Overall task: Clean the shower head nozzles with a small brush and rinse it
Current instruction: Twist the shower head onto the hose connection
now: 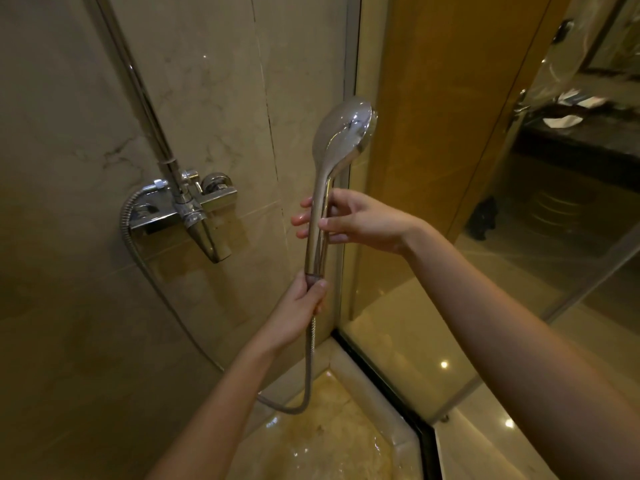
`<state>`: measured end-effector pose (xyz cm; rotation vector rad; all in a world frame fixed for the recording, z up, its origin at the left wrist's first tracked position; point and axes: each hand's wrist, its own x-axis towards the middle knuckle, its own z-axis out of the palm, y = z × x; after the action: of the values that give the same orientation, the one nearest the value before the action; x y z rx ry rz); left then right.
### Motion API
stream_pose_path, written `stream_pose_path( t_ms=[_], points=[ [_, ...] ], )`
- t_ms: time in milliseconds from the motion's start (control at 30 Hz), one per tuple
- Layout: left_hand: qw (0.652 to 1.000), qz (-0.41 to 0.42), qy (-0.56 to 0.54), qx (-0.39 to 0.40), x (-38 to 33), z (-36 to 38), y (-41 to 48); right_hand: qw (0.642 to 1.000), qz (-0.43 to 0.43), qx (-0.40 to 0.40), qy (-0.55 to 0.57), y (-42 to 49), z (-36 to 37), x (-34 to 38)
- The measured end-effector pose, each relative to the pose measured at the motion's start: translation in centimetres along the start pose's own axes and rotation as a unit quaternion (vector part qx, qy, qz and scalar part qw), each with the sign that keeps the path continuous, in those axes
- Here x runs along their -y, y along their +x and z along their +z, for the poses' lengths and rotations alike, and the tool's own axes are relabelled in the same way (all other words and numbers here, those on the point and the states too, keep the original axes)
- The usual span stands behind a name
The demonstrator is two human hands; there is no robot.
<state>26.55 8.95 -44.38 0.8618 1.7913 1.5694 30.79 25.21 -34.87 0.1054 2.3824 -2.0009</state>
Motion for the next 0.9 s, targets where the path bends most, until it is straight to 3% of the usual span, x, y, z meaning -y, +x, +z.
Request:
stream_pose_path(
  t_ms=[333, 600, 700, 833, 900],
  points=[
    [0.999, 0.038, -0.014, 0.002, -1.3, -0.9, -0.5, 0.996, -0.035, -0.07, -0.04, -0.8, 0.3, 0.3],
    [0.998, 0.03, -0.031, -0.035, -1.3, -0.1, -1.1, 0.969, -0.06, -0.186, -0.152, -0.5, 1.8, -0.1],
    [0.998, 0.036, -0.023, -0.039, -1.4, 0.0, -1.0, 0.984, -0.046, -0.14, -0.098, -0.7, 1.8, 0.1],
    [0.999, 0.025, -0.018, -0.042, -1.1, -0.2, -1.2, 0.996, 0.0, -0.002, 0.091, -1.7, 0.3, 0.7],
    [0.999, 0.021, -0.021, -0.041, -1.0, -0.3, -1.4, 0.995, 0.001, 0.034, 0.094, -2.0, -0.1, 1.0]
  ],
)
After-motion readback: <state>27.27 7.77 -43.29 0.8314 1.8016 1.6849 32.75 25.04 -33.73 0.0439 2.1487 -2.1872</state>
